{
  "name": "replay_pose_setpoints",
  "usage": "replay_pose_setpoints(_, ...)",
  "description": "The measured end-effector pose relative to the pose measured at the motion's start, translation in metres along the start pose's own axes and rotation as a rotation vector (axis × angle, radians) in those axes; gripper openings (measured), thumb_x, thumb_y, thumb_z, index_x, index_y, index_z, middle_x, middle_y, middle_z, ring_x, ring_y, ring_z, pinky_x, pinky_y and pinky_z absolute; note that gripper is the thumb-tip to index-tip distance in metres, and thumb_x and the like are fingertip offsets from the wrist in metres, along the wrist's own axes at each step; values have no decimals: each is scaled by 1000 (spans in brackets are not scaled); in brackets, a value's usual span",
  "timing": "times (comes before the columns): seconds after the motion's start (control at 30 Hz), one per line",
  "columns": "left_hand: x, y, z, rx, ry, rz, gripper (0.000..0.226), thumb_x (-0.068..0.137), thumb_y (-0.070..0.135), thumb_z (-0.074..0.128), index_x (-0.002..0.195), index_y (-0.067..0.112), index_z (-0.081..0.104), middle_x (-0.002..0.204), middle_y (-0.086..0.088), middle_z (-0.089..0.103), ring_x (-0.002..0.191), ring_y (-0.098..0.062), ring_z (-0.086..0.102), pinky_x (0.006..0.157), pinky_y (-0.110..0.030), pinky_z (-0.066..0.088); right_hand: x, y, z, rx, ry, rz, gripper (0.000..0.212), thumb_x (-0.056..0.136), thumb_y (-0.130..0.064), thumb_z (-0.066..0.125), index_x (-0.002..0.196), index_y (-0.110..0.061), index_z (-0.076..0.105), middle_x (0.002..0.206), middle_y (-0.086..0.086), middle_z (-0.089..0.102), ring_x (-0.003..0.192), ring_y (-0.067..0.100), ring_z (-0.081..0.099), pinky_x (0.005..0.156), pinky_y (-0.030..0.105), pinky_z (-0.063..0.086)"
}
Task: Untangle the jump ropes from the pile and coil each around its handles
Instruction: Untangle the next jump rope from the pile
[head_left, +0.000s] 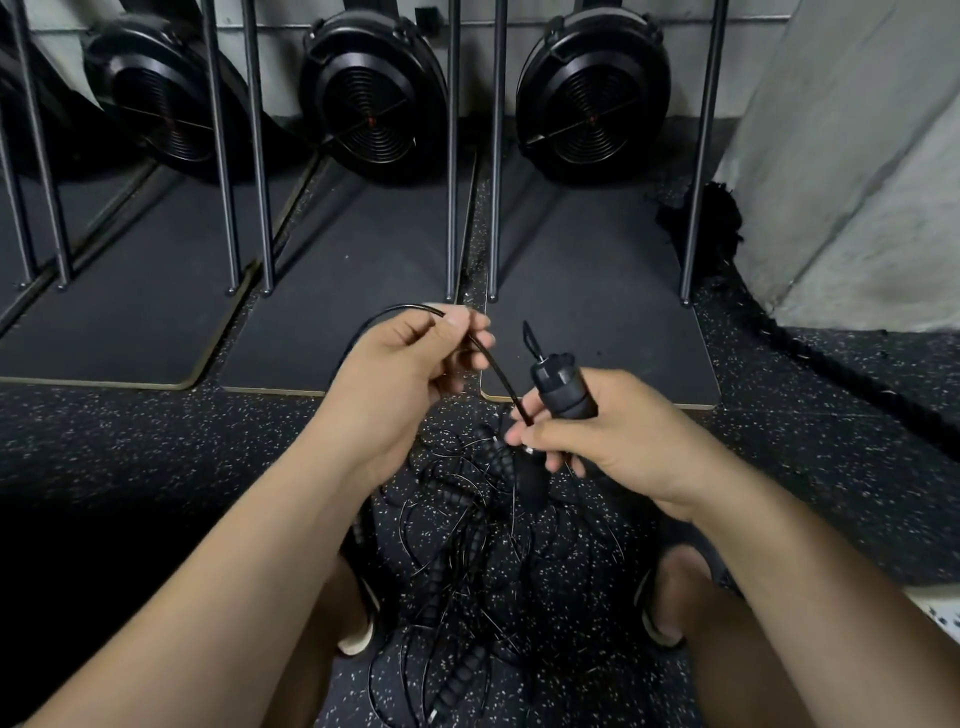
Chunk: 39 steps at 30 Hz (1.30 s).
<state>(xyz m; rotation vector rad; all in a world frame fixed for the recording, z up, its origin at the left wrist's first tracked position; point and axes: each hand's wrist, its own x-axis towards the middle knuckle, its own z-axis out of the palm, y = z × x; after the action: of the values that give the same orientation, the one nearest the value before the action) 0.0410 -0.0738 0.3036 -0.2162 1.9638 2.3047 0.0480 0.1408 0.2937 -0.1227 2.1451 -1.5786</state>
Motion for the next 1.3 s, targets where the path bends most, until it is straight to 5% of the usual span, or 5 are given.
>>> replay_pose_setpoints(0.4, -14, -22, 24, 245, -275, -246, 69, 98, 77, 49, 121, 19, 77, 123, -11, 77, 104, -18, 68, 91, -35, 52, -7, -16, -13, 521, 85, -96, 15, 95, 2, 70, 109, 1, 65, 97, 22, 78, 59, 14, 50, 57, 27, 46)
replay_pose_setpoints(0.7, -31, -31, 40, 311, -342, -96, 19, 99, 31, 74, 116, 22, 73, 105, 4, 75, 100, -11, 69, 105, -42, 53, 3, -6, -24, 636, 290, -27, 17, 96, -9, 74, 110, -7, 66, 102, 13, 80, 60, 12, 53, 54, 24, 48)
replay_pose_setpoints(0.97, -16, -21, 35, 198, -147, -95, 22, 96, 39, 76, 110, 22, 76, 110, -13, 77, 99, -20, 72, 104, -47, 56, 1, 9, 9, 652, 486, 130, 36, 104, -37, 53, 109, -3, 66, 86, 14, 61, 62, 18, 58, 49, 31, 52)
replay_pose_setpoints(1.1, -10, -21, 29, 162, -95, -63, 23, 94, 37, 81, 112, 23, 77, 115, -11, 78, 117, -34, 72, 115, -55, 48, 10, 8, 15, 552, 451, -16, 30, 95, -31, 68, 120, -14, 73, 111, 5, 77, 100, 22, 74, 93, 44, 58)
replay_pose_setpoints(1.3, -4, -18, 25, 83, -13, -8, 32, 85, 34, 90, 109, 15, 77, 106, -21, 71, 102, -24, 68, 115, -54, 49, 9, 5, 16, 412, 514, -214, 22, 106, -25, 69, 127, -25, 69, 122, -5, 77, 117, 17, 71, 110, 47, 52)
